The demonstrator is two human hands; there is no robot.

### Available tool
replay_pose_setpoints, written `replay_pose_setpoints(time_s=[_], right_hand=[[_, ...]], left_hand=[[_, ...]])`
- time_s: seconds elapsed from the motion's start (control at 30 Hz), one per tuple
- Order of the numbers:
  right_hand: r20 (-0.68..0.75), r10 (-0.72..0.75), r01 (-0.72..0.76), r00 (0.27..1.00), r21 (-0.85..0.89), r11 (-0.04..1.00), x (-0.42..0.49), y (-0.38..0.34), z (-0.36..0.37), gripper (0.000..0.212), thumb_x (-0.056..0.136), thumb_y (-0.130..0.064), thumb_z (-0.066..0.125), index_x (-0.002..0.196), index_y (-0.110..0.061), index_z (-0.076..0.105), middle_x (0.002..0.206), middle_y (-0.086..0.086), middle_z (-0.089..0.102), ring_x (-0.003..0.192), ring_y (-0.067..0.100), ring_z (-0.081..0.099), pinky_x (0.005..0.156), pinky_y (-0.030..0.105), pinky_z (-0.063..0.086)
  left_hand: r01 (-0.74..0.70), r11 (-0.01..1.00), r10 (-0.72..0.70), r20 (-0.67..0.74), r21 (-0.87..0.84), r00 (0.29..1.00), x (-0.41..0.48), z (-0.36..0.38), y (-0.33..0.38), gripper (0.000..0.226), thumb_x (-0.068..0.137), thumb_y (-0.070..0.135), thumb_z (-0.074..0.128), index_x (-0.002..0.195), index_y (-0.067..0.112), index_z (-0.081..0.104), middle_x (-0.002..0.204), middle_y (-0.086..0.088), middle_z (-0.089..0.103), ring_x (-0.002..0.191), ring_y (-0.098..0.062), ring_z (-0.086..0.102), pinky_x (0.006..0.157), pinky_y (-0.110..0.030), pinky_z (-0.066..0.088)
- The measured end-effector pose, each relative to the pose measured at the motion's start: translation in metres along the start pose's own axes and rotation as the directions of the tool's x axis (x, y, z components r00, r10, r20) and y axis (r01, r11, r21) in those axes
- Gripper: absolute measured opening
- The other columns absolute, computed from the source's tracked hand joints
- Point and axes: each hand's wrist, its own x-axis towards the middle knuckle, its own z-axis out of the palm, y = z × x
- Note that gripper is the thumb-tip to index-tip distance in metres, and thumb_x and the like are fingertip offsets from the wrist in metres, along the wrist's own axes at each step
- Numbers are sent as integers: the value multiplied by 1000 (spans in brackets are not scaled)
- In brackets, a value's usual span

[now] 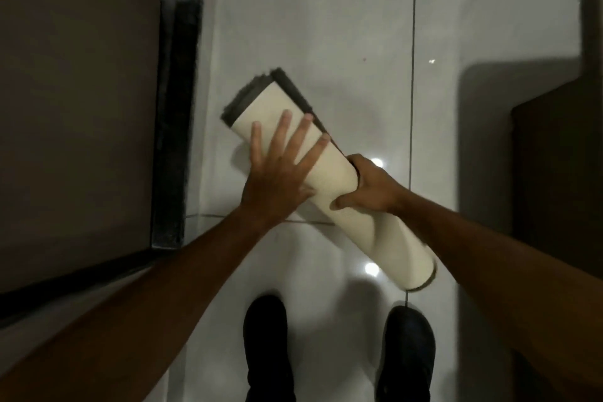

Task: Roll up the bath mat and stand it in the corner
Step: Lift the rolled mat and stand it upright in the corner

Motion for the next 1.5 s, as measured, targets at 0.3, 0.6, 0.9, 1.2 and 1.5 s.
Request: replay_pose_setpoints(time_s=[0.3, 0.6, 0.9, 1.2, 1.5], right_hand=[[67, -71, 50, 995, 277, 960, -32, -113, -130, 121, 56, -29, 97, 146, -27, 17, 131, -10, 45, 117, 5, 49, 81, 18, 48], [-98, -54, 94, 994, 478, 873, 41, -278, -269, 101, 69, -82, 56, 152, -38, 19, 142, 1, 46, 120, 25, 56, 101, 51, 49], [-150, -90, 157, 985, 525, 836, 165, -381, -376, 81, 75, -70, 63, 144, -39, 34, 123, -17, 55, 115, 19, 58, 91, 51, 53], [18, -105, 78, 994, 551, 831, 303, -459, -467, 83, 68, -85, 54, 139, -42, 46, 140, -7, 53, 126, 23, 53, 96, 57, 52], [69, -27, -9, 997, 475, 880, 454, -521, -519, 86, 74, -85, 47, 145, -37, 39, 151, -5, 42, 138, 25, 40, 105, 66, 40]], left_hand=[[527, -370, -303, 636, -765, 710, 110, -145, -8, 72, 77, 46, 75, 139, 39, 38, 128, 11, 63, 106, -9, 66, 76, -37, 61], [445, -224, -271, 494, -867, 826, 256, -220, -110, 70, 83, 51, 72, 143, 44, 36, 124, 16, 63, 105, -7, 66, 72, -26, 59], [451, -329, -220, 532, -829, 818, 415, -270, -238, 71, 74, 80, 57, 135, 44, 49, 131, 11, 61, 122, -18, 55, 104, -61, 41], [481, -413, -275, 609, -774, 744, 546, -263, -340, 93, 62, 90, 54, 141, 43, 40, 136, 10, 55, 125, -22, 52, 87, -49, 51], [368, -583, -341, 629, -724, 698, 645, -223, -424, 112, 57, 92, 54, 151, 38, 25, 157, 3, 32, 142, -28, 32, 104, -70, 33]])
